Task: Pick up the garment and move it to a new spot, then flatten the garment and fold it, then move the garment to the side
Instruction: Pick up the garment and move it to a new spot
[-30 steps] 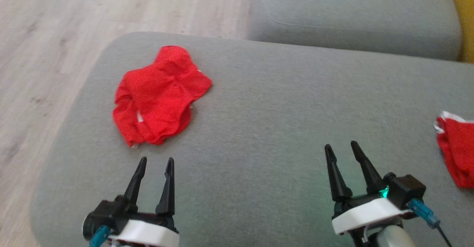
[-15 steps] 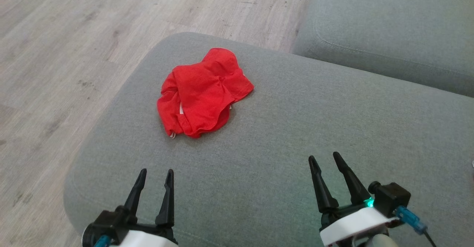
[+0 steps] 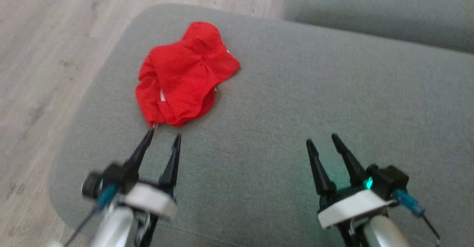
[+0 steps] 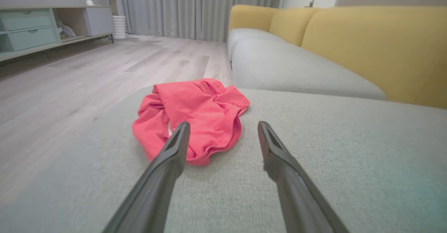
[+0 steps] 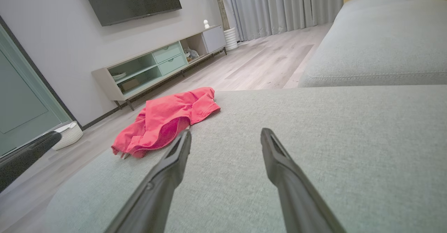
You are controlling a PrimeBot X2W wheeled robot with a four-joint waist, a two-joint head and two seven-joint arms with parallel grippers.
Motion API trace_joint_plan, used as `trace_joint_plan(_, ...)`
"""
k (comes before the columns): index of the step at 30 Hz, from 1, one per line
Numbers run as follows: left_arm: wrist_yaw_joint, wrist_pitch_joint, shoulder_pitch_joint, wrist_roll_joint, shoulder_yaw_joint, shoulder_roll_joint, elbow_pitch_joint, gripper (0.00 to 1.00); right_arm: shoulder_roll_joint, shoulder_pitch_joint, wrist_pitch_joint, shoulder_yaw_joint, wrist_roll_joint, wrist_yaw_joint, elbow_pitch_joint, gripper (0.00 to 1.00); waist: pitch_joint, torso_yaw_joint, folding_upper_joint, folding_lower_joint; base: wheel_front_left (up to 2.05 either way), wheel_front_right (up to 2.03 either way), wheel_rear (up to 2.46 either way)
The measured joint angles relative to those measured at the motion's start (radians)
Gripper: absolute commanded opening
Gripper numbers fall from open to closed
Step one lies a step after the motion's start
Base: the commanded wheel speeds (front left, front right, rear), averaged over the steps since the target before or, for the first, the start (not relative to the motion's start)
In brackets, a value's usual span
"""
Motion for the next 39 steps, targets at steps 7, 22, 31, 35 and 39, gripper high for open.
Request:
trace_joint_plan(7,0.0,0.155,-0.298,-0.053,-0.165,0.06,0.189,1.0,-0.001,-0.084,0.0,-0.013,-0.022,0.0,-0.012,1.0,0.114,-0.061,0.0,0.0001,0.0,0.0,0.0)
trace_joint_plan(22,0.0,0.13,-0.513,-0.111,-0.23,0.061,0.531,0.13,-0.001,-0.153,0.0,-0.026,-0.039,0.0,-0.013,1.0,0.261,-0.174,0.0,0.0,0.0,0.0,0.0)
trace_joint_plan(31,0.0,0.027,-0.521,-0.23,-0.326,0.049,0.517,0.0,-0.002,-0.149,0.0,-0.023,-0.025,0.0,-0.006,1.0,0.203,-0.187,0.0,-0.0002,0.0,0.0,0.0)
trace_joint_plan(35,0.0,0.0,-0.52,-0.285,-0.369,0.03,0.413,0.0,-0.002,-0.146,0.0,-0.016,-0.007,0.0,-0.006,1.0,0.156,-0.199,0.0,-0.0003,0.0,0.0,0.0)
trace_joint_plan(39,0.0,-0.008,-0.519,-0.311,-0.405,-0.011,0.3,0.0,-0.002,-0.135,0.0,-0.01,0.007,0.0,-0.007,1.0,0.111,-0.222,0.0,-0.0003,0.0,0.0,0.0)
